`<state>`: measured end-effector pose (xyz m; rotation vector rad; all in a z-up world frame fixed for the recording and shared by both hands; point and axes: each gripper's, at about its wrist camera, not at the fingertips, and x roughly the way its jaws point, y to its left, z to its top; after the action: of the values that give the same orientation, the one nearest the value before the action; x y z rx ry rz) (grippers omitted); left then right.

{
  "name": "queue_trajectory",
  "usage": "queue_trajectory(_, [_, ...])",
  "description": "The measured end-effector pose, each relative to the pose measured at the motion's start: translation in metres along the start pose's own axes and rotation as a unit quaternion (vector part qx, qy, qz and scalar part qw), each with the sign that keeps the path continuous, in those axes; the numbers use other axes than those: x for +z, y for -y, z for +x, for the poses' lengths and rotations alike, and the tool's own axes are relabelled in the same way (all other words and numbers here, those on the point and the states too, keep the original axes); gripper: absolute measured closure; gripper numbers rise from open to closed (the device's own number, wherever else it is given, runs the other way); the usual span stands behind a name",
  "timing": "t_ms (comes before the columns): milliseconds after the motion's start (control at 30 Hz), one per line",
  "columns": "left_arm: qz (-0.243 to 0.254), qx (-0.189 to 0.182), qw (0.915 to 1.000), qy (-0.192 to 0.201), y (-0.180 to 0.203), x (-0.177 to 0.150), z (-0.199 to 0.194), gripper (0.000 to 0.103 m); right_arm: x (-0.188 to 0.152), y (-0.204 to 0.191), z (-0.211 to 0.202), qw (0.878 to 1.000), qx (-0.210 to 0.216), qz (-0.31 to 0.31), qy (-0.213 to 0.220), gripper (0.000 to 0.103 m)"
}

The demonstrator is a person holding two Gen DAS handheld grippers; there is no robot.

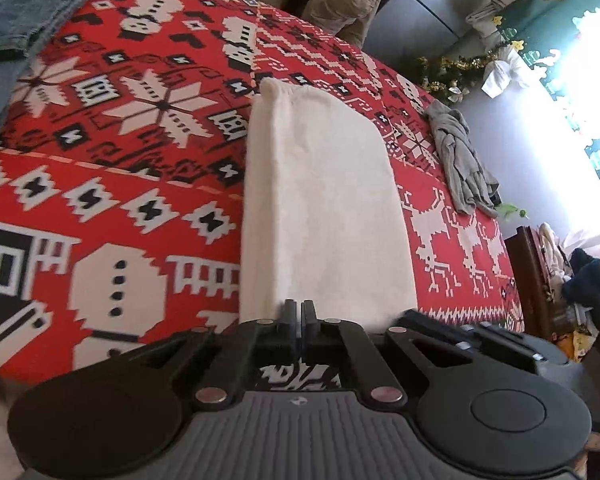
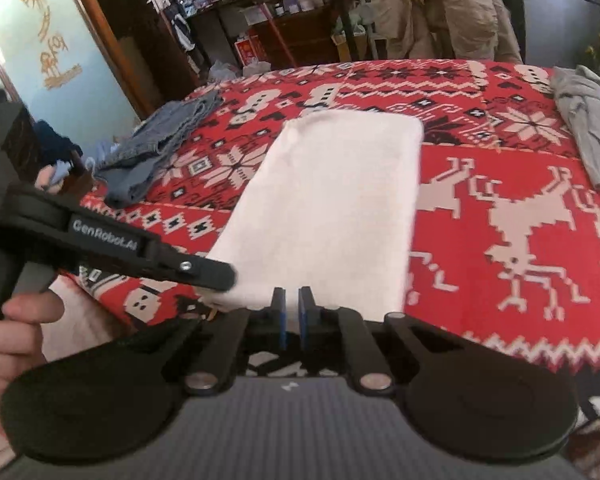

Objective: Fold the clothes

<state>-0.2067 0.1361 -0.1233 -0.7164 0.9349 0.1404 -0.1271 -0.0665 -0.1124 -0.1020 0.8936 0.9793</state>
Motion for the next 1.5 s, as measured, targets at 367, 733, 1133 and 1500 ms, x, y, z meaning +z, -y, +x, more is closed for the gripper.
queue_trajectory(367, [0.035,0.002,0.9993,0.013,0.022,-0.002,-0.010,0.098,-0.028,0.019,-0.031,0.995,-0.090,-0.031,0.003,0.088])
queue_trajectory(733, [0.068,0.006,0.9975,-0.017,0.062,0.008,0.041,0.094,-0.048,0.003,0.000,0.985,-0.152,-0.030,0.072,0.082])
queue_trajectory(1133, [0.076,0.002,0.9963,-0.040,0.077,0.007,0.050,0.094,-0.072,-0.014,0.025,0.964,-0.209,-0.040,0.157,0.096])
queue_trajectory(1500, [0.048,-0.011,0.9969,-0.062,0.080,-0.003,0.056,0.094,-0.086,-0.020,0.010,0.965,-0.200,-0.060,0.159,0.101])
